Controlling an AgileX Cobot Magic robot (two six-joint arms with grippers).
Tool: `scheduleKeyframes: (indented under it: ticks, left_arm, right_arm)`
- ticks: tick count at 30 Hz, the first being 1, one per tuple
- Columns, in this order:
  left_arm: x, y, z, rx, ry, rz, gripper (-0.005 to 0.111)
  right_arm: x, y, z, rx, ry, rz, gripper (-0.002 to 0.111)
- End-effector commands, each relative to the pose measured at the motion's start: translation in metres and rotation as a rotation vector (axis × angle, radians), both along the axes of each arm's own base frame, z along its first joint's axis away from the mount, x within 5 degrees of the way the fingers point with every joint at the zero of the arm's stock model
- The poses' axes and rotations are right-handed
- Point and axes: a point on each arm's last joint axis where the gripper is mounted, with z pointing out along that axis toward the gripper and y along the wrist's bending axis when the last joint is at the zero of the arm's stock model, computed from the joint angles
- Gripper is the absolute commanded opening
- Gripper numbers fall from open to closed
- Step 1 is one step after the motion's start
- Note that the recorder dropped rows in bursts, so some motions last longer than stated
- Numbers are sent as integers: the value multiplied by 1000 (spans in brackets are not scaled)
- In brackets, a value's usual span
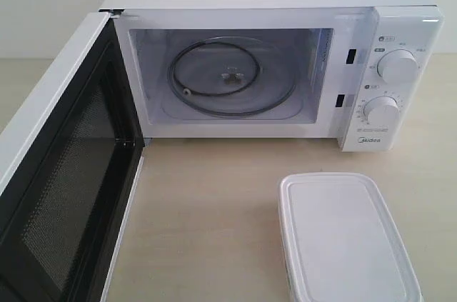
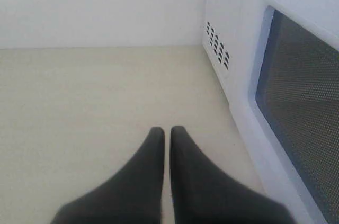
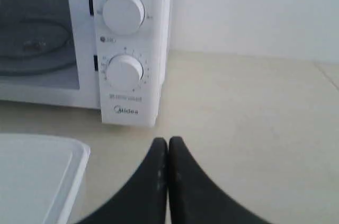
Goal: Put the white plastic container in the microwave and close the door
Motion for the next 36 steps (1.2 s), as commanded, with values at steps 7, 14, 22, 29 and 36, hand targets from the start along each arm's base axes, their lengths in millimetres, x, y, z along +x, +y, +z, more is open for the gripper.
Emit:
scheduleKeyframes:
  ticks: [7, 14, 22, 29, 36]
  left_arm:
    - [0, 0, -1, -4, 0, 1, 4]
    - [0, 0, -1, -4, 0, 1, 4]
    - [0, 0, -1, -4, 0, 1, 4]
    - [0, 0, -1, -4, 0, 1, 4]
    - [0, 0, -1, -4, 0, 1, 4]
  right_arm:
    - [1, 0, 10, -37, -118, 6, 0]
    - [1, 0, 18, -31, -200, 7, 0]
    - [-2, 1, 38, -29, -422, 10, 0]
    - [6, 1, 45, -31, -373, 12, 0]
    - [43, 4, 70, -48, -330, 20, 0]
